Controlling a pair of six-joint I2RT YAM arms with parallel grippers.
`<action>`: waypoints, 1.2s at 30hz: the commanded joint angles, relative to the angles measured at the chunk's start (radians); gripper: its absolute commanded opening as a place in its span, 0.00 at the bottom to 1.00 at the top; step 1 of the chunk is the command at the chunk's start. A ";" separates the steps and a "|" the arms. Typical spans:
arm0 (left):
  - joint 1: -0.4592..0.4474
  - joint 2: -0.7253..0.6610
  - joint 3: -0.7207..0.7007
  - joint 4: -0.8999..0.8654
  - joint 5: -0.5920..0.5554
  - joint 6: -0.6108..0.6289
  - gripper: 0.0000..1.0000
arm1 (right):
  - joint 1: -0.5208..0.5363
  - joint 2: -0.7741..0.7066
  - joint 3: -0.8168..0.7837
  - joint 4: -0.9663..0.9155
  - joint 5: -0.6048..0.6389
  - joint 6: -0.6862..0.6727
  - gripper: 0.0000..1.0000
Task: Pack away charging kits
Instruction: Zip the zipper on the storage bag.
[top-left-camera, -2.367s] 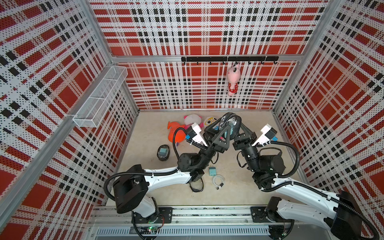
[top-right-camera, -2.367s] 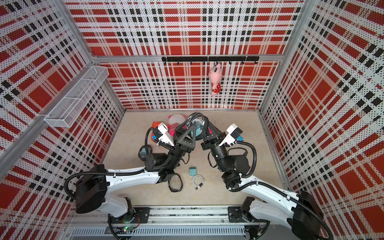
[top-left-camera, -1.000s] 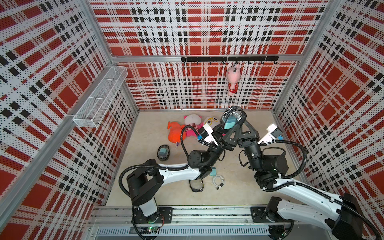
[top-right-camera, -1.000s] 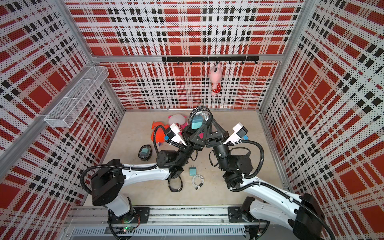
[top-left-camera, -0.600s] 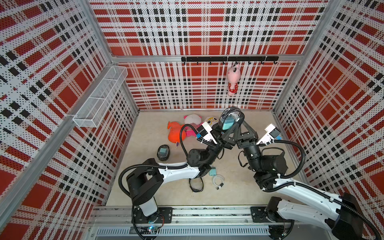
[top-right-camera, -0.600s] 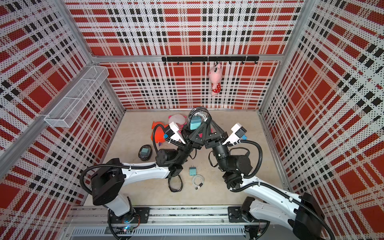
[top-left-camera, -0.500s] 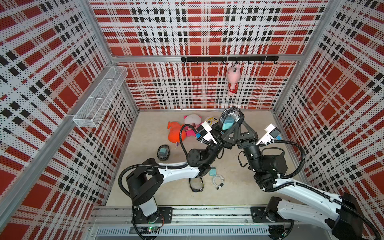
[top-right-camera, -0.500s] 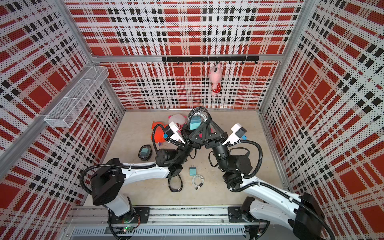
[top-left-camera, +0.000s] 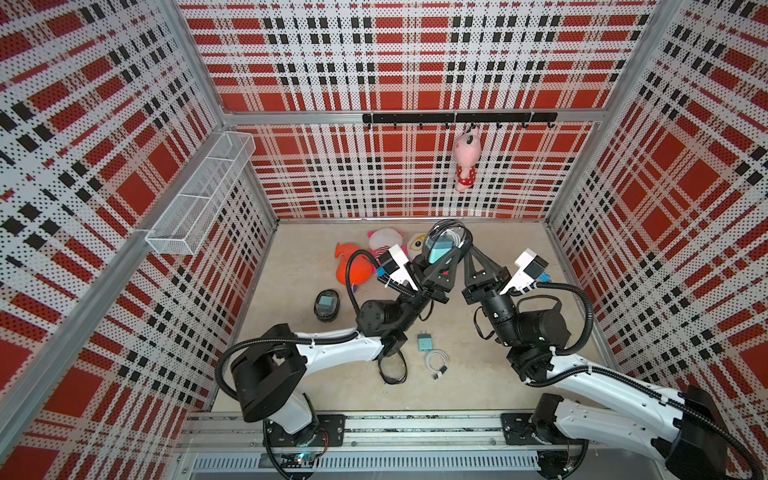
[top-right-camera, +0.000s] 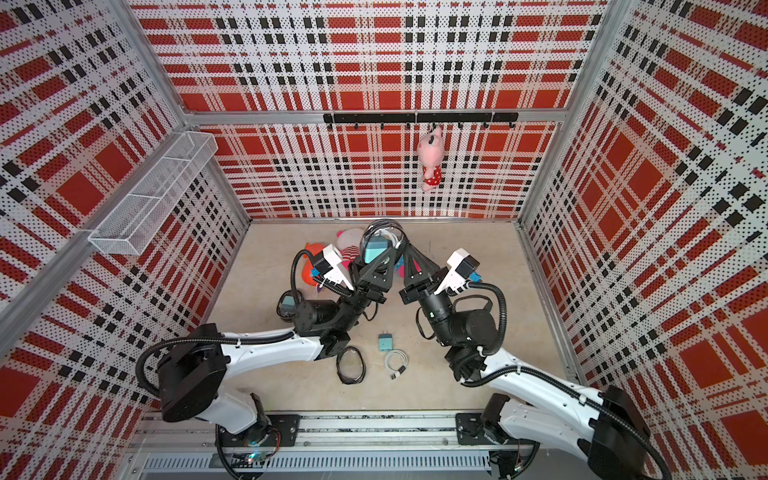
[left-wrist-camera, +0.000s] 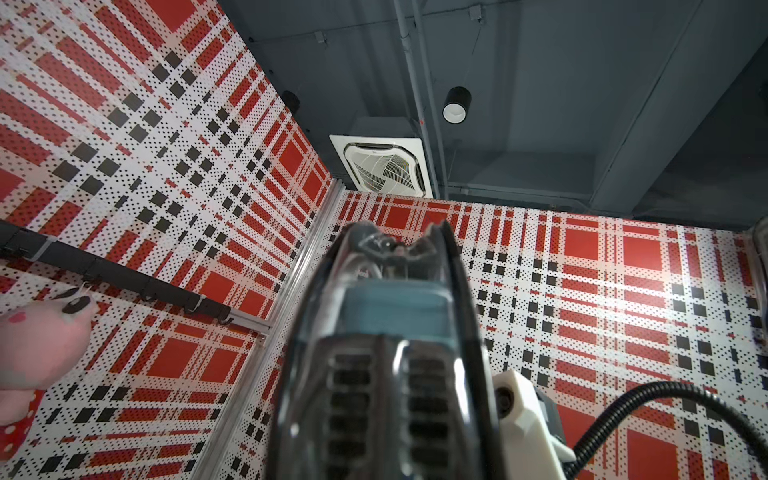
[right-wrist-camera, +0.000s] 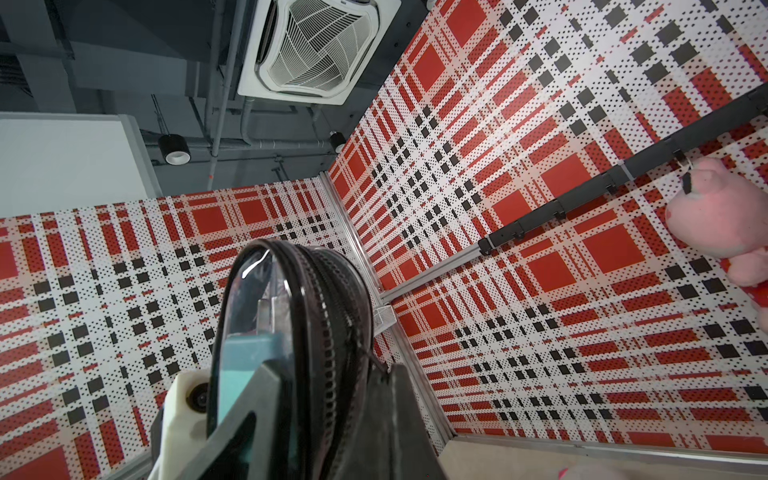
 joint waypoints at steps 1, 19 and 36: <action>0.033 -0.119 -0.019 -0.050 0.053 -0.052 0.00 | -0.014 -0.038 0.043 -0.058 0.045 -0.147 0.00; 0.115 -0.519 -0.037 -1.056 0.111 0.061 0.00 | -0.144 -0.047 0.065 -0.258 -0.237 -0.537 0.00; 0.095 -0.517 -0.026 -1.416 0.044 0.102 0.00 | -0.317 -0.020 -0.094 -0.109 -0.564 -0.748 0.00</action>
